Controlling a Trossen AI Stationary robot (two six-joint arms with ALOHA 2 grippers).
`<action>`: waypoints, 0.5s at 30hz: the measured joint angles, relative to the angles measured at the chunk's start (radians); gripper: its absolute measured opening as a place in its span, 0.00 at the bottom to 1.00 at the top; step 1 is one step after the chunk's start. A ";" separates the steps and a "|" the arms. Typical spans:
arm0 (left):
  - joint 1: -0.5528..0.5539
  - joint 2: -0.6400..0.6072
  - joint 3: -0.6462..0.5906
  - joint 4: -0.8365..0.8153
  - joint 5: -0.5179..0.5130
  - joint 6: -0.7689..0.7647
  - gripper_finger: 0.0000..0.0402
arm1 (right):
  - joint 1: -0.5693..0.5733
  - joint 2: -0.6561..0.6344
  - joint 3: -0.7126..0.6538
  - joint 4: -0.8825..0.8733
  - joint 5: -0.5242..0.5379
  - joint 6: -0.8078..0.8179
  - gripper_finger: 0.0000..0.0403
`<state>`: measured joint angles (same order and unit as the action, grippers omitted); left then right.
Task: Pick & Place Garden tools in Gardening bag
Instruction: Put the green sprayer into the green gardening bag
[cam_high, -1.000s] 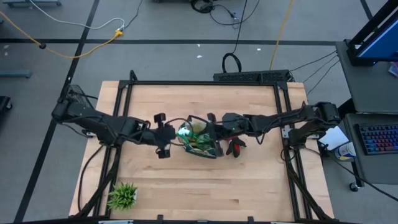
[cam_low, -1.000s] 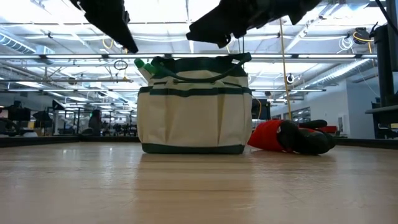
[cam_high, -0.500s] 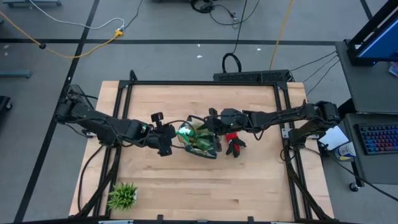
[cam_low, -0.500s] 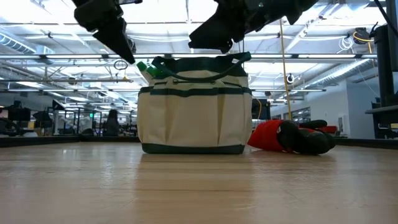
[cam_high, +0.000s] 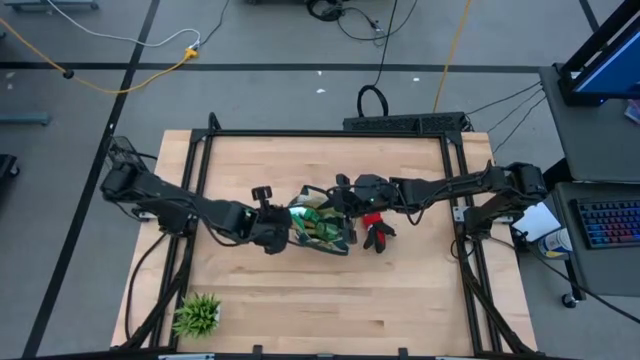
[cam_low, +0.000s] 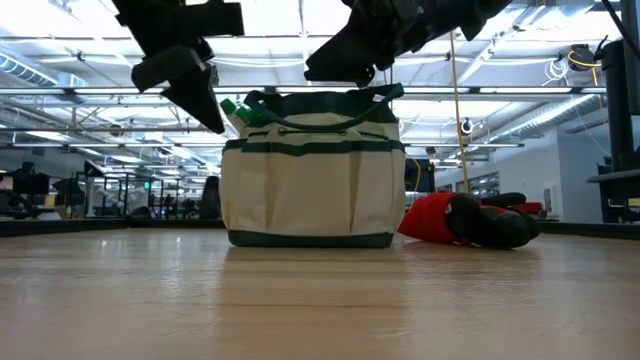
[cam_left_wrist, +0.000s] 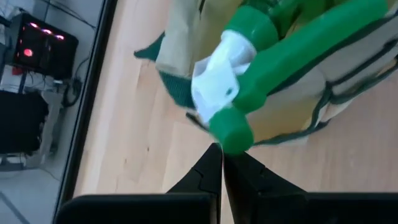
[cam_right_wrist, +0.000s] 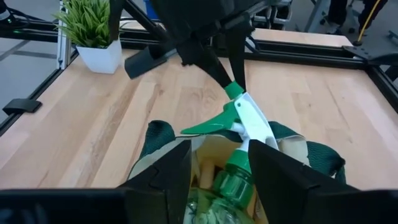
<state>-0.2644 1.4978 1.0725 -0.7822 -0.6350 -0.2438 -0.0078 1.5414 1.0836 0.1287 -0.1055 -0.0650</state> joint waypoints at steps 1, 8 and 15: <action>0.000 0.004 0.000 0.014 -0.002 0.010 0.05 | 0.000 0.000 0.000 0.000 0.000 0.000 0.37; -0.003 0.004 0.000 0.054 -0.062 0.049 0.05 | 0.000 0.000 0.000 0.001 0.000 -0.001 0.37; -0.006 0.004 0.000 0.021 -0.077 0.050 0.05 | 0.000 0.000 0.000 -0.001 0.000 -0.002 0.36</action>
<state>-0.2703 1.5021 1.0725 -0.7616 -0.7119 -0.1935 -0.0078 1.5414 1.0832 0.1280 -0.1055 -0.0673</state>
